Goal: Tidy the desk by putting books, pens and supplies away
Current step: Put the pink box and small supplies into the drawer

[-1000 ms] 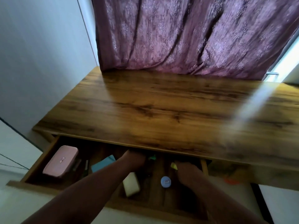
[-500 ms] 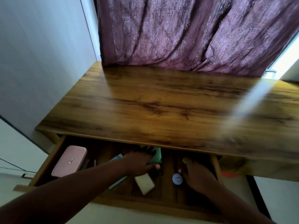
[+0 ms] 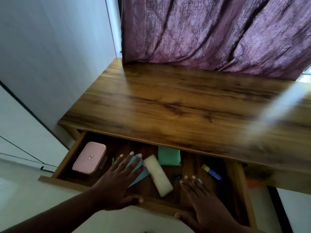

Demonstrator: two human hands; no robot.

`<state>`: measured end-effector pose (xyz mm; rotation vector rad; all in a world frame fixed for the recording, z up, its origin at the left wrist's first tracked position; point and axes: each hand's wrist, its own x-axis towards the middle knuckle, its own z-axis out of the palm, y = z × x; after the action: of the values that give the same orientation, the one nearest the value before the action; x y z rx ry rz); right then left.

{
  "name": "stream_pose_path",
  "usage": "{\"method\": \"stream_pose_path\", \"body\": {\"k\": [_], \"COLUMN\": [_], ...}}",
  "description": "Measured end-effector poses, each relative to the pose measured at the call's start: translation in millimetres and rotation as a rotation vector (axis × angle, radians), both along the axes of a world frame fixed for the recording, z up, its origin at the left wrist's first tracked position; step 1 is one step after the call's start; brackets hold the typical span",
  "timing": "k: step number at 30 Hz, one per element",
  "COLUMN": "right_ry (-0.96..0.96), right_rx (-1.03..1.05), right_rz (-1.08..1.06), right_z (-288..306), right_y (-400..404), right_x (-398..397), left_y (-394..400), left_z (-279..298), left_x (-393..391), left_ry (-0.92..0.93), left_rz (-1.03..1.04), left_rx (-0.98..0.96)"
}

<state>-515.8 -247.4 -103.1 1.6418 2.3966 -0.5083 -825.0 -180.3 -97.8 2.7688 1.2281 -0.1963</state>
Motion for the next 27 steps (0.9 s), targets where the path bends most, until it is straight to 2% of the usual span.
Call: {"method": "stream_pose_path", "body": {"k": [4,10,15,27], "right_ry": [-0.058,-0.022,-0.036,-0.078], "right_rx": [0.145,0.251,0.295,0.414], "right_rz": [0.024,-0.006,-0.027,-0.096], "right_z": [2,9,6,4], "right_y": [4,18,36,81], "right_x": [3,3,7,15], "left_y": [4,18,37,86], "left_z": [3,6,9,4], "left_x": [3,8,13,24], "left_ry": [-0.011,-0.025,0.014,-0.042], "left_rz": [0.031,0.083,0.095,0.074], "left_rx": [0.066,0.123,0.122,0.211]}}
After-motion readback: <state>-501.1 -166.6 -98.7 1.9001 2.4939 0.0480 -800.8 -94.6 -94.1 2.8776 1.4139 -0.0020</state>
